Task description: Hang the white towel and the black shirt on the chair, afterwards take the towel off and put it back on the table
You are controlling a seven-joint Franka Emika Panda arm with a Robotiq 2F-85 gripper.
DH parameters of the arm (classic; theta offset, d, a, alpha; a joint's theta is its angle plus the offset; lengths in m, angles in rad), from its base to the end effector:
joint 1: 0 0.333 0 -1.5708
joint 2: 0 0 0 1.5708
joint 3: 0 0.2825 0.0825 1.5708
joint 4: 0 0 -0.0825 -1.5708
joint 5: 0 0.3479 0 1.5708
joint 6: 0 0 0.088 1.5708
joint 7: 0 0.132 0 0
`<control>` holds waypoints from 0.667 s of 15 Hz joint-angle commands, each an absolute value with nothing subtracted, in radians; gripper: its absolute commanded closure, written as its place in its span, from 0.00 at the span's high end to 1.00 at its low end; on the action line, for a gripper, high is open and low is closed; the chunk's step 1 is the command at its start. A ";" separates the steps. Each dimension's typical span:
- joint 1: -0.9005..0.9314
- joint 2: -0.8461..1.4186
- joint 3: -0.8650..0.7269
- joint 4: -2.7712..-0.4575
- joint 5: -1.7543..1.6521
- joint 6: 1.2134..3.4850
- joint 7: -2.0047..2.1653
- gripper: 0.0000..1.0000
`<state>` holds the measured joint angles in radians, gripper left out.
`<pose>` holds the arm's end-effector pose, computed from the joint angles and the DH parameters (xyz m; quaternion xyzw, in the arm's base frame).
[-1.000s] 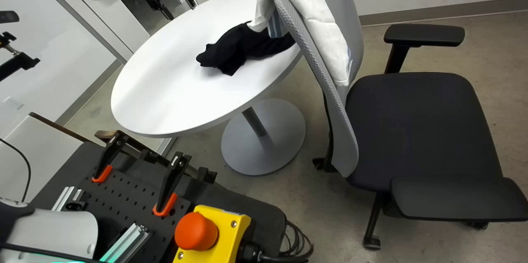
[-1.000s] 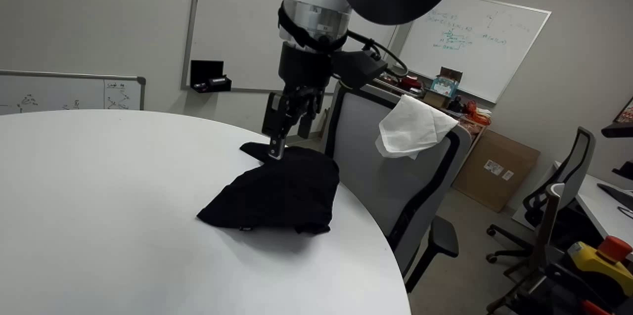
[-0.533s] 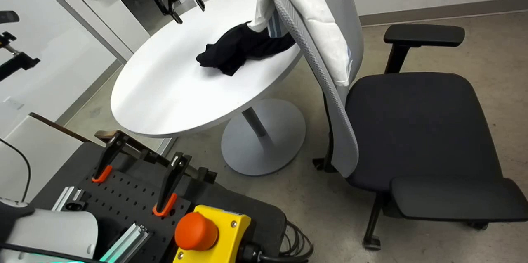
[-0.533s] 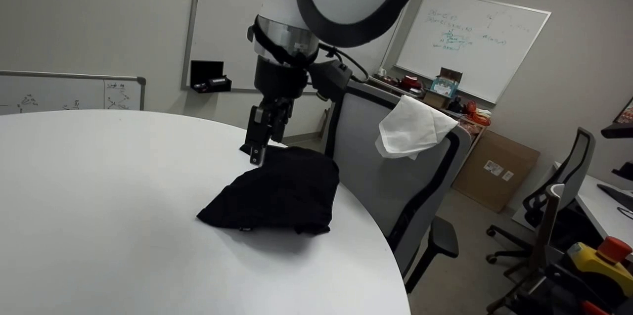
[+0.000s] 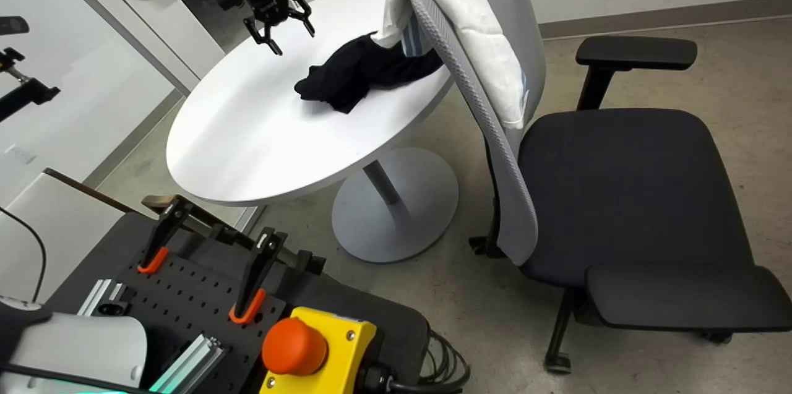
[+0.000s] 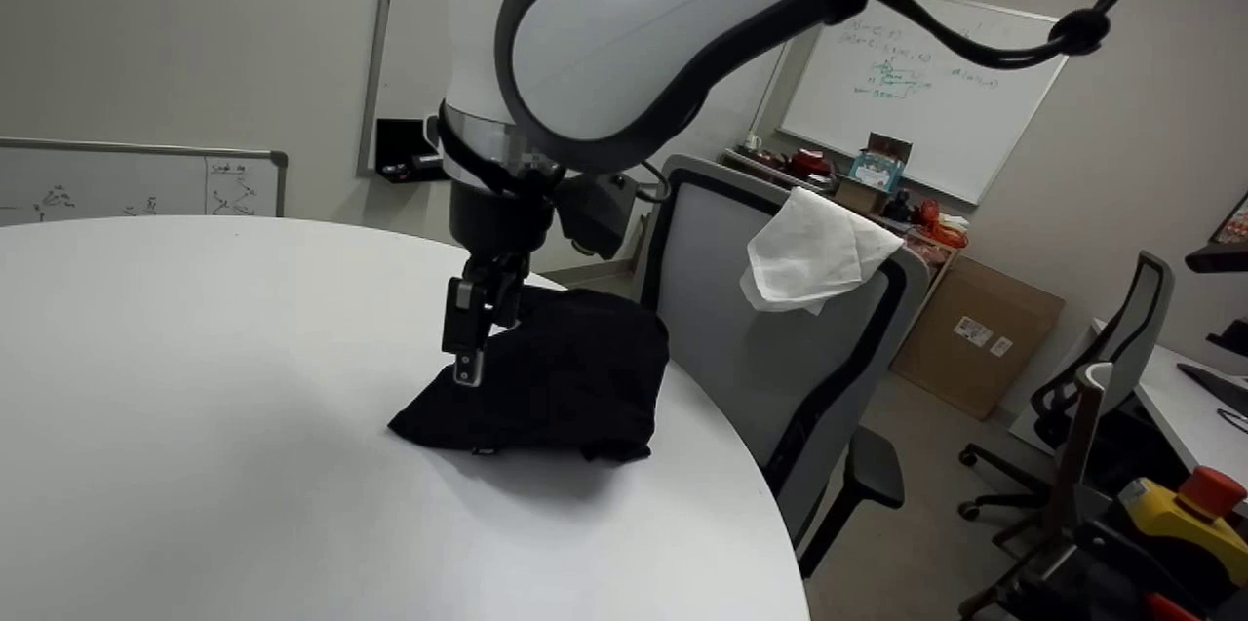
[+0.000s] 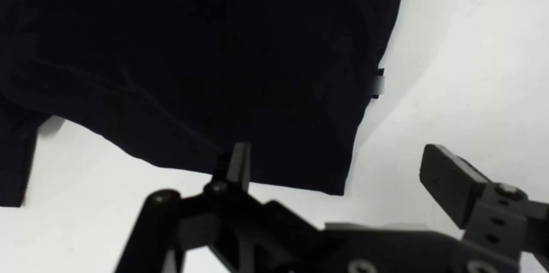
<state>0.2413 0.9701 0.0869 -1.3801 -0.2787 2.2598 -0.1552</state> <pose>0.6336 0.1935 0.1015 0.9470 0.3115 -0.0358 0.0703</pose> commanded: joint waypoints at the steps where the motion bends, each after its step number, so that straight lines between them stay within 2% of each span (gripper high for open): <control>1: 0.279 1.062 0.066 -1.262 -0.293 2.216 -0.160 1.00; 10: 0.302 1.197 0.042 -1.102 -0.299 2.188 -0.165 1.00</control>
